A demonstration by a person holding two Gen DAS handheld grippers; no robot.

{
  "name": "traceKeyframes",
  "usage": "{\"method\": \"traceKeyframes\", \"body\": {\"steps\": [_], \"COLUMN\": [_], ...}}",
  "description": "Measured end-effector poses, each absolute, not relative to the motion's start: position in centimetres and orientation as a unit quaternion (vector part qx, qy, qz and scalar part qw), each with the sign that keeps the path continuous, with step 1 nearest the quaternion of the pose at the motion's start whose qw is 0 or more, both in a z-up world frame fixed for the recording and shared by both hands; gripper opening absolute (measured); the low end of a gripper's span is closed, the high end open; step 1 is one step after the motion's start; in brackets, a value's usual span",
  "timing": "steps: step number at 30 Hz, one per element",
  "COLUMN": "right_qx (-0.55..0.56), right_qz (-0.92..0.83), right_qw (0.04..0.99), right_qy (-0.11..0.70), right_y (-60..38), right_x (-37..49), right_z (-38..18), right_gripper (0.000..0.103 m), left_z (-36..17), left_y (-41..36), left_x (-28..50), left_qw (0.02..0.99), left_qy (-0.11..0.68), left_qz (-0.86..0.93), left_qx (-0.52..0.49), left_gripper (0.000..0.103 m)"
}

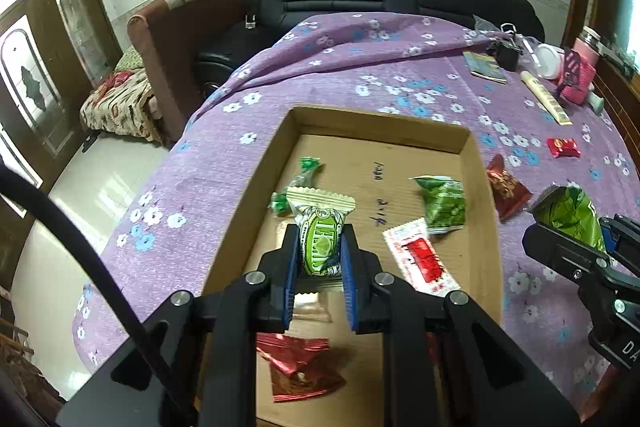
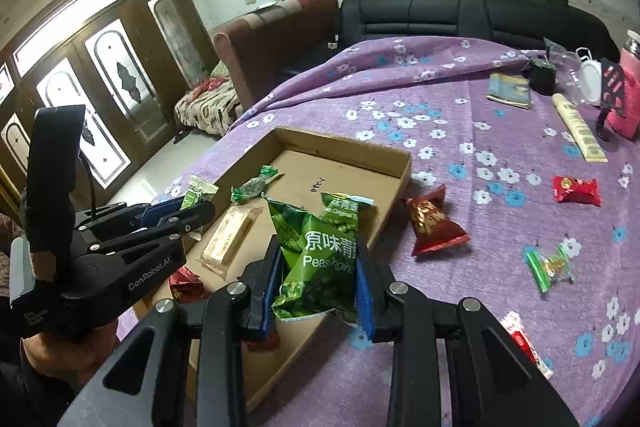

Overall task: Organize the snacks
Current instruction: 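Carry the green candy and green pea bag over the cardboard box with both tools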

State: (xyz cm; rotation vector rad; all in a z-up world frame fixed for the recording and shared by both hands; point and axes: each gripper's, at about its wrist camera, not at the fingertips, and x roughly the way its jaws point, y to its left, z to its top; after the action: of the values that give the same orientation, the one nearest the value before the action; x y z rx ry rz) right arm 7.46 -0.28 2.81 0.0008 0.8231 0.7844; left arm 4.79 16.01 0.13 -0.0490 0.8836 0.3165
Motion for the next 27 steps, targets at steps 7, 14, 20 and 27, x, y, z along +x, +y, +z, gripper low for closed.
{"method": "traceKeyframes", "body": {"steps": [7,14,20,27], "right_qx": [-0.007,-0.009,-0.01,-0.012], "right_qz": [0.377,0.379,0.379,0.375], "right_qw": [0.838,0.835,0.834,0.836], "right_qy": [0.394,0.399,0.401,0.401], "right_y": [0.8,1.2,1.5,1.7], "right_x": [7.6,7.6,8.0,9.3], "right_z": [2.5,2.2,2.1,2.2], "right_gripper": [0.031,0.031,0.031,0.031], "left_z": [-0.2,-0.4,-0.5,-0.3], "left_y": [17.7,18.7,18.9,18.5], "left_x": [4.6,4.6,5.0,5.8], "left_qw": [0.888,0.886,0.884,0.885], "left_qy": [0.428,0.433,0.435,0.435], "left_qz": [0.163,0.163,0.165,0.165], "left_qx": [-0.036,-0.046,-0.042,-0.031], "left_gripper": [0.022,0.022,0.022,0.022]}}
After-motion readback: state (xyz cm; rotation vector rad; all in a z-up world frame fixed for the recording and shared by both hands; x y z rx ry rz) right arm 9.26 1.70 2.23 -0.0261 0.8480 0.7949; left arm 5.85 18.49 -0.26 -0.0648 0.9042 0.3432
